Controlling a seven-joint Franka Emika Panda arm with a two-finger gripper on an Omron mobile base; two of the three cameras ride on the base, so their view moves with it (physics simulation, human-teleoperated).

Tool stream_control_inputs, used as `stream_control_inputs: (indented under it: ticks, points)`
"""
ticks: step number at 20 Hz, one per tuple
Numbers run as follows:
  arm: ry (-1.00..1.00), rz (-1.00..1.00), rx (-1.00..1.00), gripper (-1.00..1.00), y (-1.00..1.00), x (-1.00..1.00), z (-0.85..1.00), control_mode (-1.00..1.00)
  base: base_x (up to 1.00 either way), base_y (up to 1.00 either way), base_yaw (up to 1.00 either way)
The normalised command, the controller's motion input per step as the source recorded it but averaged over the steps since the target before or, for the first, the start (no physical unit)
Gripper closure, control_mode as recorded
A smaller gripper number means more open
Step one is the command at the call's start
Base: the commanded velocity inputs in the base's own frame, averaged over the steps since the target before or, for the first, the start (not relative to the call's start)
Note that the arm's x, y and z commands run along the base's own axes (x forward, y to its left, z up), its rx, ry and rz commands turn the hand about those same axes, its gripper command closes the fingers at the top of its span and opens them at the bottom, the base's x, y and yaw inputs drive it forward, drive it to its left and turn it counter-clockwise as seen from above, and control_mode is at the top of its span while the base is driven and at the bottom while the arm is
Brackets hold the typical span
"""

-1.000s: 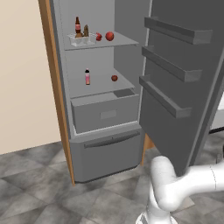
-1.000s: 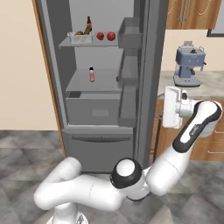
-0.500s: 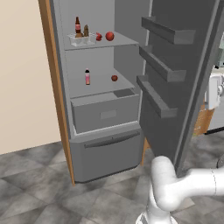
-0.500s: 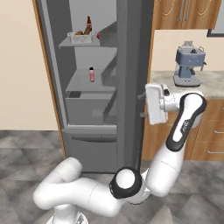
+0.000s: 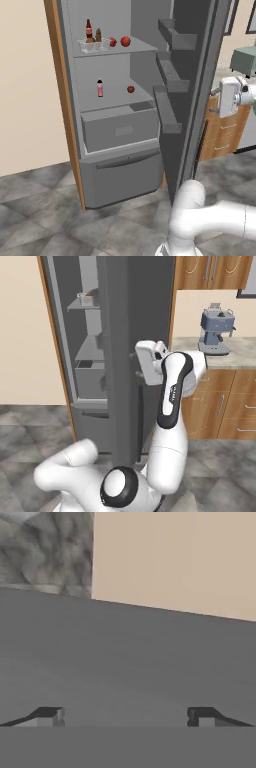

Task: Place the tupperware on the top shelf of the fridge. Make space for the tupperware among the existing items by rearranging them on the shelves if needed. Close the fridge door when finished.

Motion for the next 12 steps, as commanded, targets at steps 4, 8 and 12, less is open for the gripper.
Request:
stream_control_inputs:
  ticks: [4, 8, 12]
  points:
    - [-0.1, -0.4, -0.01, -1.0, 0.58, 0.13, 0.6, -1.0, 0.0, 0.0, 0.0]
    - [-0.08, -0.23, 0.0, -1.0, 0.38, 0.51, 0.62, -1.0, 0.0, 0.0, 0.0]
    - [-0.05, -0.12, 0.03, -1.0, 0.37, 0.54, 0.47, -1.0, 0.0, 0.0, 0.0]
